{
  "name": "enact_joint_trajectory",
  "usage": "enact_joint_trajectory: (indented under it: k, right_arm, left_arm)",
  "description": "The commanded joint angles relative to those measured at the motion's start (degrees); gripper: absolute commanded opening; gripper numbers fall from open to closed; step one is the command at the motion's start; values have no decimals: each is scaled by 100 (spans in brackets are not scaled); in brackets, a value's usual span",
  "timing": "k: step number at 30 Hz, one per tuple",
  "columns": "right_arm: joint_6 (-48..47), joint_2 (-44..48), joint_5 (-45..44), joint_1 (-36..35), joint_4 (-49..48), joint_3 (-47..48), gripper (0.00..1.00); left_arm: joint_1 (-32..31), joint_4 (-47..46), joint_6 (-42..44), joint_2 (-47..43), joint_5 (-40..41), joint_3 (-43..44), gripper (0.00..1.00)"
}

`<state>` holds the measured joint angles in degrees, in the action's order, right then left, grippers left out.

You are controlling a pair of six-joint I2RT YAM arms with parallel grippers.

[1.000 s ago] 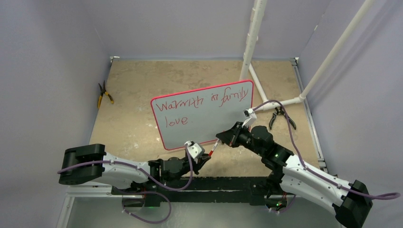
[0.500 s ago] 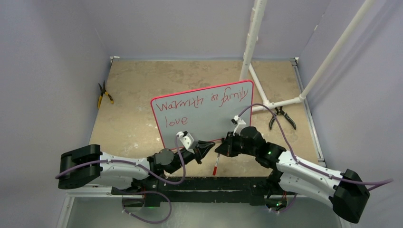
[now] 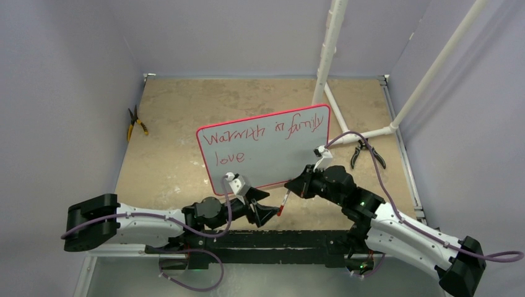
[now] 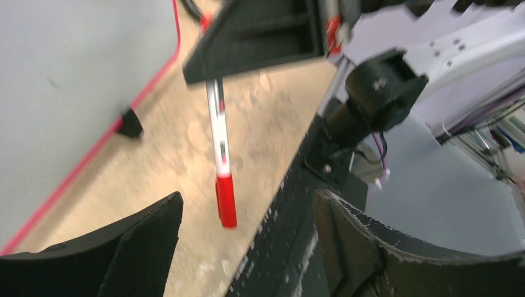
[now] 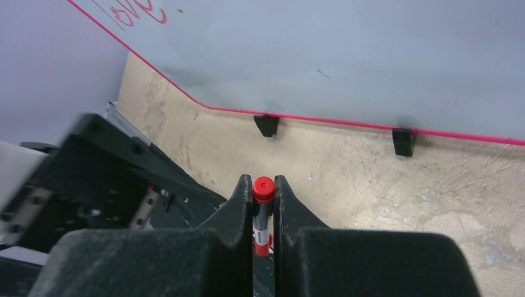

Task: Write a sentence on the whiteboard
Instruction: Close the whiteboard marker at the center of the board.

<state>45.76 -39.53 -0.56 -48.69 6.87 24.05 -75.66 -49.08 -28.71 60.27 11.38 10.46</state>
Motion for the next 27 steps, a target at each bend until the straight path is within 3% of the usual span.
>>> enact_joint_trajectory:
  k: [1,9,13,21,23,26,27]
  right_arm:
    - [-128,139,-127,-9,-221,320,0]
    - [-257,211,246,-18,-371,413,0]
    - [-301,224,408,-18,-363,450,0]
    - [-339,189,560,-18,-316,451,0]
    - [-356,183,588,-18,-282,464,0]
    - [-395,139,669,-18,-211,477,0]
    - [-417,124,701,-18,-191,473,0]
  left_arm:
    - [25,160,-846,419,-680,51,78]
    - [25,424,-909,1027,-564,371,80]
    - [27,296,-813,1285,-530,560,73]
    - [34,-48,-702,1763,-519,817,38]
    - [34,-83,-680,1790,-474,823,27]
    - [34,-175,-625,1795,-428,810,2]
    - [34,-230,-588,1795,-414,796,0]
